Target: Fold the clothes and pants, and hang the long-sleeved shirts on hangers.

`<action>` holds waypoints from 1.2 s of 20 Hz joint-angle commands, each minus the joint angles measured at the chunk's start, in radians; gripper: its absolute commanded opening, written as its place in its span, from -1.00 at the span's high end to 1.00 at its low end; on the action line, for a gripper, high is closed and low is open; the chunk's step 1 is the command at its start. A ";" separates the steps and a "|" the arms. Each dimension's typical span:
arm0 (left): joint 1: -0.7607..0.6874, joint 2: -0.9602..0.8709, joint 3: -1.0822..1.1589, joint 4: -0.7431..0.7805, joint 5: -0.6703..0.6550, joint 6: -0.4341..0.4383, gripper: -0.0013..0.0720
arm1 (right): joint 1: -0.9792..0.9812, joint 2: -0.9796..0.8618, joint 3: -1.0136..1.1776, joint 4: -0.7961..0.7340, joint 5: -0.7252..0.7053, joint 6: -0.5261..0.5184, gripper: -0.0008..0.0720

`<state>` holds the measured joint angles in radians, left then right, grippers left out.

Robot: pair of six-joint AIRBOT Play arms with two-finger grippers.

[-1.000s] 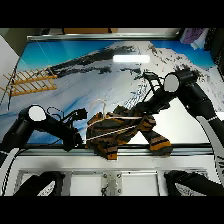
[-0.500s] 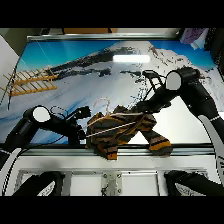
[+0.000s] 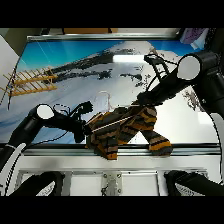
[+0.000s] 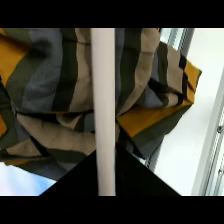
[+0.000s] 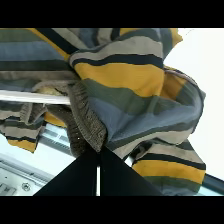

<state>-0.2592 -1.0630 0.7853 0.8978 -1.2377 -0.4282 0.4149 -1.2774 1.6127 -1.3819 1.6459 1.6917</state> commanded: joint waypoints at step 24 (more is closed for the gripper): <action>-0.091 -0.130 0.074 -0.036 0.064 0.076 0.93 | 0.216 -0.022 0.018 0.138 -0.224 -0.002 0.81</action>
<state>-0.3496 -1.1919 0.8597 0.8623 -1.1732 -0.3531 0.6300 -1.2976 1.6302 -1.2446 1.4162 1.6905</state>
